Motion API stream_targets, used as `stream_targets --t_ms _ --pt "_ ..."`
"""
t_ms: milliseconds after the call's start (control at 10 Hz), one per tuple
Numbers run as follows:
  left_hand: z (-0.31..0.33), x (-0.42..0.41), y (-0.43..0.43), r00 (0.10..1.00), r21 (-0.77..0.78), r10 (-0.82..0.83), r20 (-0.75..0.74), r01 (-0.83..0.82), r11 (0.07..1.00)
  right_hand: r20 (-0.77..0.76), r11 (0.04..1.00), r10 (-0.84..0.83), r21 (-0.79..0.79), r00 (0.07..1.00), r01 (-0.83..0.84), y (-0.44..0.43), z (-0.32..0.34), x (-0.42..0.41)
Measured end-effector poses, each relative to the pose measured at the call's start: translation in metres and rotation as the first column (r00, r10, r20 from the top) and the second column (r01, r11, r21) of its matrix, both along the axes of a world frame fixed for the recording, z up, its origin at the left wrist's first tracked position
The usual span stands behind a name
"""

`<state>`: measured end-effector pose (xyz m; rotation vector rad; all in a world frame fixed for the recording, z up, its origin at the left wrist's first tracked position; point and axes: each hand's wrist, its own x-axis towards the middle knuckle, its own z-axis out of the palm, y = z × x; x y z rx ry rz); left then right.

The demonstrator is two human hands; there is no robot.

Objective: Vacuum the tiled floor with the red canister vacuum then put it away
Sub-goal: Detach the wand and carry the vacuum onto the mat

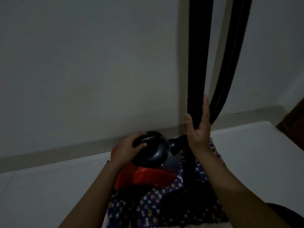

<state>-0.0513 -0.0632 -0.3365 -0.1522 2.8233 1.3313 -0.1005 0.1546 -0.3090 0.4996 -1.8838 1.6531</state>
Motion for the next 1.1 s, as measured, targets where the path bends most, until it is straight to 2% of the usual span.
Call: stream_targets --t_ms 200,400,600,800,900,1000,1100 --pt "0.005 0.003 0.004 1.0 -0.083 -0.001 0.006 0.001 0.997 -0.003 1.0 -0.024 -0.019 1.0 0.024 0.003 -0.002 0.001" --pt "0.006 0.009 0.015 0.997 -0.307 0.008 -0.081 -0.032 0.951 0.034 0.999 -0.03 -0.027 0.999 0.031 0.004 0.0 0.005" --pt "0.011 0.005 0.013 0.999 -0.31 -0.006 -0.054 -0.011 0.951 0.122 0.999 -0.004 -0.048 0.993 0.01 0.003 0.006 0.012" --pt "0.014 -0.002 0.011 0.996 -0.285 -0.067 0.057 0.08 0.955 0.187 0.997 -0.057 0.064 0.981 0.046 0.003 0.014 0.02" --pt "0.017 -0.008 0.014 0.993 -0.327 -0.114 0.037 0.12 0.937 0.222 0.988 -0.095 0.137 0.97 0.065 0.007 0.016 0.024" --pt "0.019 -0.01 0.021 0.988 -0.418 -0.153 -0.009 0.136 0.898 0.298 0.975 -0.136 0.21 0.945 0.074 0.008 0.008 0.033" --pt "0.02 0.006 0.046 0.979 -0.436 -0.18 -0.095 0.122 0.892 0.403 0.947 -0.195 0.315 0.894 0.065 0.012 -0.009 0.047"
